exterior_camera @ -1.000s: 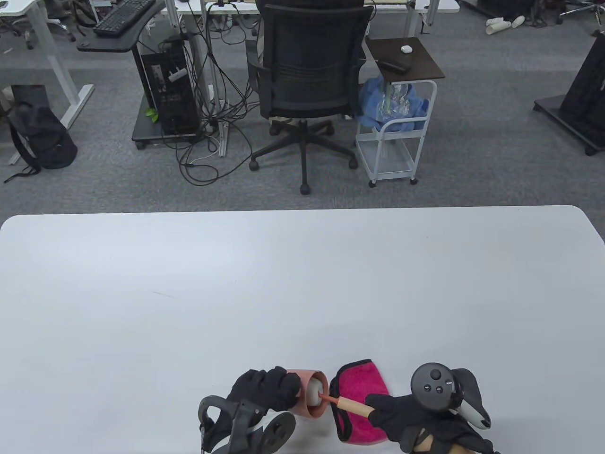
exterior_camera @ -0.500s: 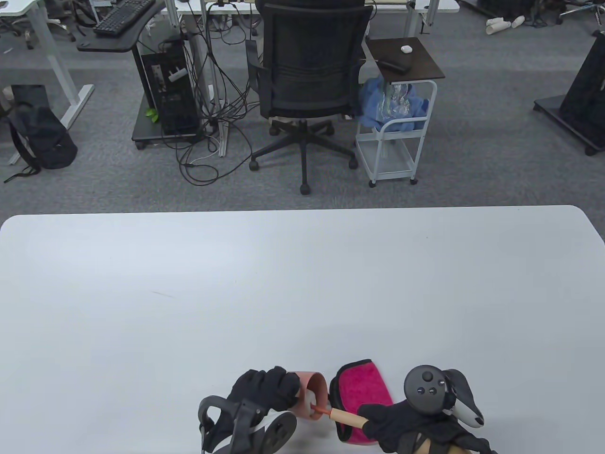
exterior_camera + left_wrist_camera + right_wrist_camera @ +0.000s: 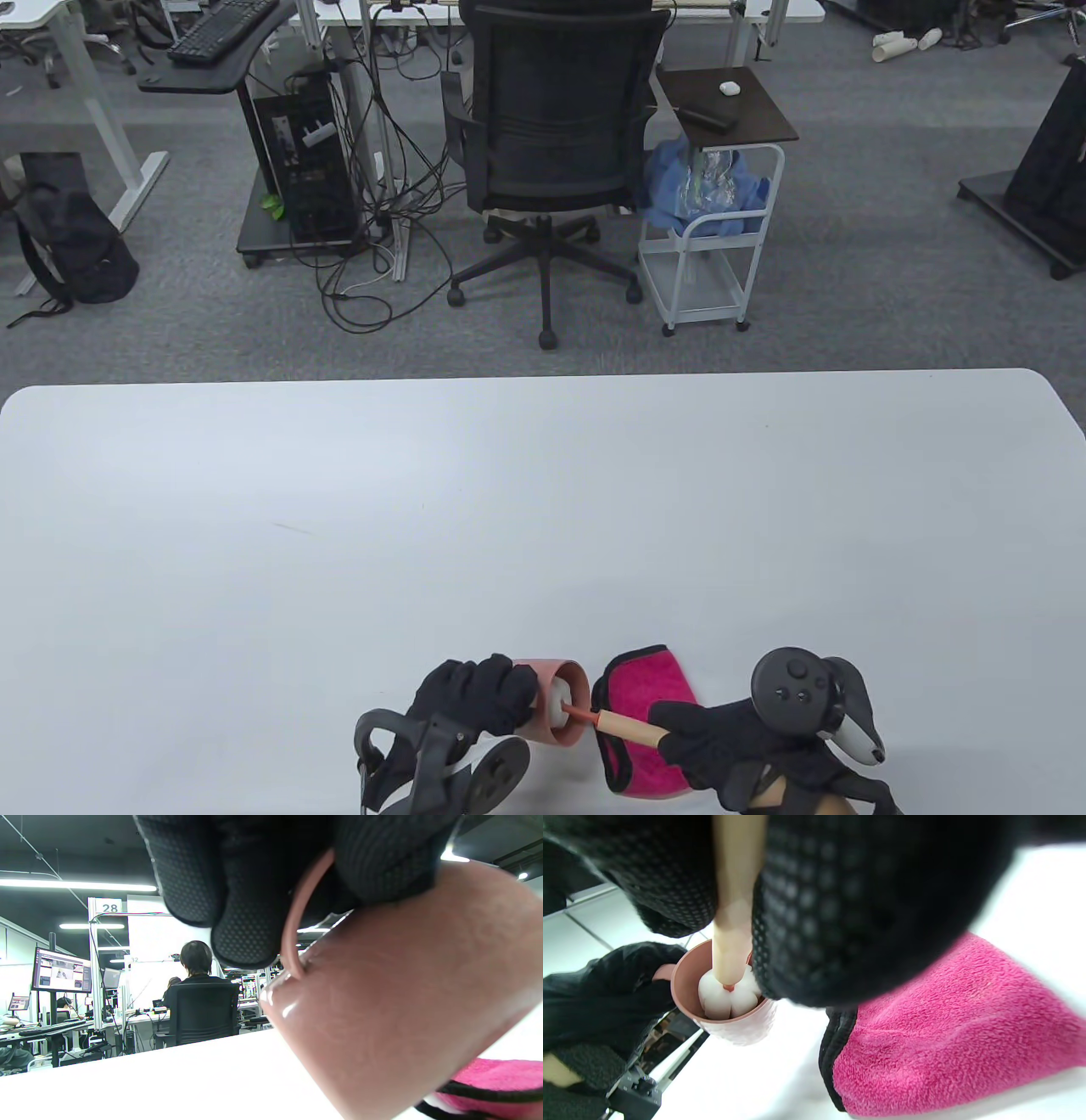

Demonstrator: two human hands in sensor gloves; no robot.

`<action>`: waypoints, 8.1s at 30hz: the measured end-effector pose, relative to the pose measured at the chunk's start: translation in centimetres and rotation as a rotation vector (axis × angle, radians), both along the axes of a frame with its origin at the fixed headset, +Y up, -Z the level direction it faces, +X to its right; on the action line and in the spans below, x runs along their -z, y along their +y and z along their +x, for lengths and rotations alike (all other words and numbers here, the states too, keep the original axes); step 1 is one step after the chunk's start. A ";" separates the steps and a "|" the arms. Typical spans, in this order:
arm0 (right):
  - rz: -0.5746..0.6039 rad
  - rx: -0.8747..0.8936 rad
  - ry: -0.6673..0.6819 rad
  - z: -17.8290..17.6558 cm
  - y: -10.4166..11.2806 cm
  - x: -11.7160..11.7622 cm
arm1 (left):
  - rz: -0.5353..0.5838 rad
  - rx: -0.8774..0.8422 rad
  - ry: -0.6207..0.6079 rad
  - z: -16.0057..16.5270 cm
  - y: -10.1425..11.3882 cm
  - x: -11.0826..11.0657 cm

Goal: Brush the water cup with the cup brush

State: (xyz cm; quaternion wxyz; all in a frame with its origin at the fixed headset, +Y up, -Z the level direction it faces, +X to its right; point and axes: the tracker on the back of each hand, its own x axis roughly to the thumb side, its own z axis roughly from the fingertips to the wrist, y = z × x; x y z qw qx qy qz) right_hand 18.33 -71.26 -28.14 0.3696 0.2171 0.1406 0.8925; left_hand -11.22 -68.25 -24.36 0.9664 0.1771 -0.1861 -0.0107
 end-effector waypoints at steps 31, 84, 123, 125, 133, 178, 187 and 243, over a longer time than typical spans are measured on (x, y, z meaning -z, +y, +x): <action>-0.120 -0.062 0.057 -1.0 -0.9 -0.3 | 0.008 0.037 0.005 0.4 -0.1 -0.3; -0.277 -0.506 -0.512 8.6 -5.1 3.5 | -0.204 -0.738 -0.014 -6.8 -0.5 1.2; -0.170 -0.572 0.291 -4.2 -7.2 1.2 | -0.275 -0.787 -0.071 -6.5 -1.1 1.6; -0.199 -0.585 0.286 -4.1 -7.7 1.4 | -0.275 -0.786 -0.073 -6.5 -1.1 1.6; -0.195 -0.604 0.245 -4.3 -7.9 1.9 | -0.290 -0.805 -0.096 -6.4 -1.2 1.7; -0.003 0.640 0.191 -5.8 -0.8 1.2 | -0.318 -0.970 -0.083 -7.4 -2.1 2.1; 0.607 -0.030 0.208 -10.0 2.8 -3.4 | -0.308 -1.053 0.011 -8.4 -2.5 2.1; -0.444 0.910 0.367 -6.6 -3.5 2.3 | -0.569 -0.968 -0.419 -4.4 -2.7 2.5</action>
